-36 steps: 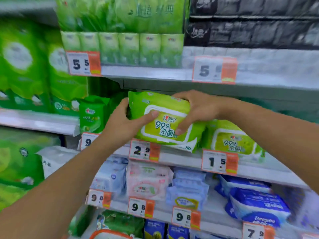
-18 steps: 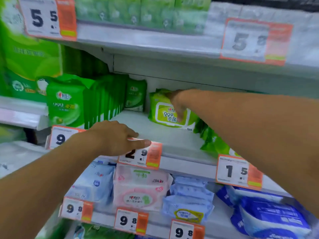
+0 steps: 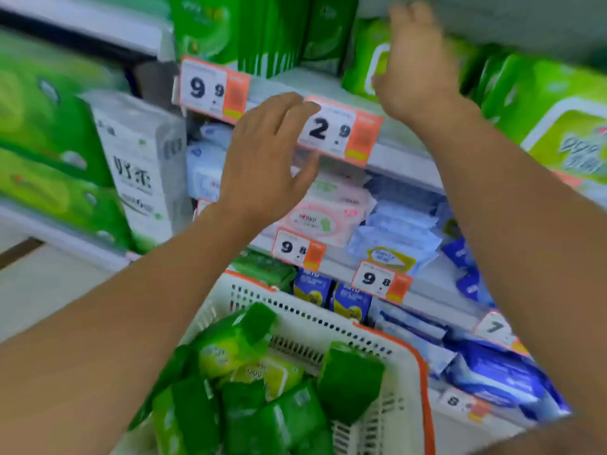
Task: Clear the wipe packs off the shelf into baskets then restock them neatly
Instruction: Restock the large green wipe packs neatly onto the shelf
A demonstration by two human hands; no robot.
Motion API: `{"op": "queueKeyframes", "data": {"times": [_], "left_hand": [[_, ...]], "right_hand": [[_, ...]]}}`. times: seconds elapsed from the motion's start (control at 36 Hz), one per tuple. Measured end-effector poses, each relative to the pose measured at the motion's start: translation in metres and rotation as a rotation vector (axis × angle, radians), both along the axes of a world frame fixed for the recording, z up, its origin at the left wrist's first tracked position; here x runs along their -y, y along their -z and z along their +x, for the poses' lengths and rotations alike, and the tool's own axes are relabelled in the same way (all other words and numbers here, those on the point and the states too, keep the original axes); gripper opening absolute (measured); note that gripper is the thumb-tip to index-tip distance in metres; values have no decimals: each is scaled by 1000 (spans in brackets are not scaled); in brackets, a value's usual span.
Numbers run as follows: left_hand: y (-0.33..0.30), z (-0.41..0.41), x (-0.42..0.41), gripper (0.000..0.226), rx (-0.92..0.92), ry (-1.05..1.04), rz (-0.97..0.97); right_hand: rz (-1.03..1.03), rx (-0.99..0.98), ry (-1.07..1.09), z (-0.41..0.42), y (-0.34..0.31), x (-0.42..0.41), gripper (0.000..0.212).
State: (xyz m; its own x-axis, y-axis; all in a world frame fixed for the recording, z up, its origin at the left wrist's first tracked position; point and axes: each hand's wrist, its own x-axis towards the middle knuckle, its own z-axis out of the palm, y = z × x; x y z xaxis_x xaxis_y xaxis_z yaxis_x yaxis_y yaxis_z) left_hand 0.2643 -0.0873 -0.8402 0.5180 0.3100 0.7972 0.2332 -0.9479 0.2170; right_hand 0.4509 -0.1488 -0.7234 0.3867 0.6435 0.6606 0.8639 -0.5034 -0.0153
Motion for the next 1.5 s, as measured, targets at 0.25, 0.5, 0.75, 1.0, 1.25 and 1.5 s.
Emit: {"op": "queueKeyframes", "data": {"times": [0.25, 0.5, 0.75, 1.0, 1.25, 1.5], "left_hand": [[233, -108, 39, 106, -806, -302, -780], [280, -138, 30, 127, -1185, -300, -871], [283, -137, 16, 129, -976, -170, -1086], [253, -109, 19, 118, -283, -8, -1543], [130, -53, 68, 64, -175, 334, -1643], [-56, -29, 91, 48, 70, 431, -921]], "right_hand": [[-473, -1206, -148, -142, 350, 129, 77], [-843, -465, -492, -152, 390, 63, 123], [-614, -464, -727, -120, 389, 47, 70], [-75, -1404, -346, -69, 321, 116, 70], [365, -1847, -359, -68, 230, 183, 41], [529, -1376, -686, -72, 76, 182, 77]]}}
